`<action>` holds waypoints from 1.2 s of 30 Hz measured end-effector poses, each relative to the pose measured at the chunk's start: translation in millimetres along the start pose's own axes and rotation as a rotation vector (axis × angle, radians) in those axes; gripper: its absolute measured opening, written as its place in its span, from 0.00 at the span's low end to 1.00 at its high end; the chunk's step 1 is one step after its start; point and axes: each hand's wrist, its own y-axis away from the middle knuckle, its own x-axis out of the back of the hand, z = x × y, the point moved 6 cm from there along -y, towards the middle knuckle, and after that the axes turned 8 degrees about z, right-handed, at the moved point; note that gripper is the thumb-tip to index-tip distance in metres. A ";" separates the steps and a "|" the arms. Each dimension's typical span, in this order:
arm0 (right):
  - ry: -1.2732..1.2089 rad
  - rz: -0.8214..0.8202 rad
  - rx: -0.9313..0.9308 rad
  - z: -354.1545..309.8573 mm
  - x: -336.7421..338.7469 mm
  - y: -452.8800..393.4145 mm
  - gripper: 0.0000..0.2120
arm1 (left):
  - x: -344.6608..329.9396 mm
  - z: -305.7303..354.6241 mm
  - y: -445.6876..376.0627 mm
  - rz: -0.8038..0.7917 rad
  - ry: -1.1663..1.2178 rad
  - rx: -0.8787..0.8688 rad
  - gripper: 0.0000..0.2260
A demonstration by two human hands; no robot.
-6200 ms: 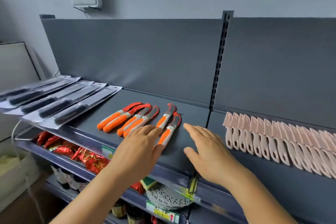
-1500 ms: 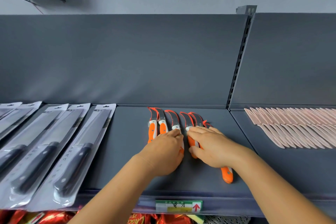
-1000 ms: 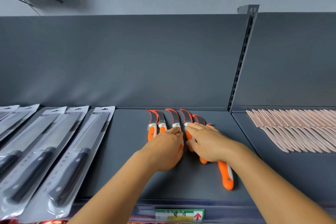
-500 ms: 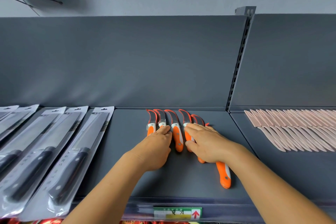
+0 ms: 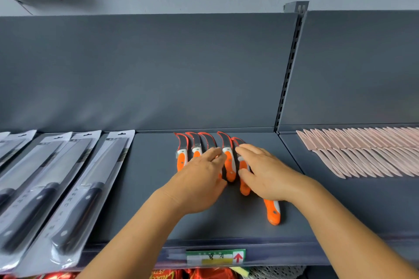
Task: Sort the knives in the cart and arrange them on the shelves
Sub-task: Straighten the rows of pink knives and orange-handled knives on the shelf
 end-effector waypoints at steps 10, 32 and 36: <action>-0.048 -0.197 -0.022 32.8 10.3 65.5 0.34 | -35.2 56.3 -8.5 -0.120 -0.160 -0.180 0.21; -0.037 -0.165 -0.073 66.8 -4.4 2.9 0.22 | -48.9 50.4 -47.2 -0.201 -0.194 -0.043 0.17; -0.040 -0.175 -0.063 69.3 -7.2 -1.0 0.27 | -48.5 51.7 -48.8 -0.196 -0.200 -0.034 0.18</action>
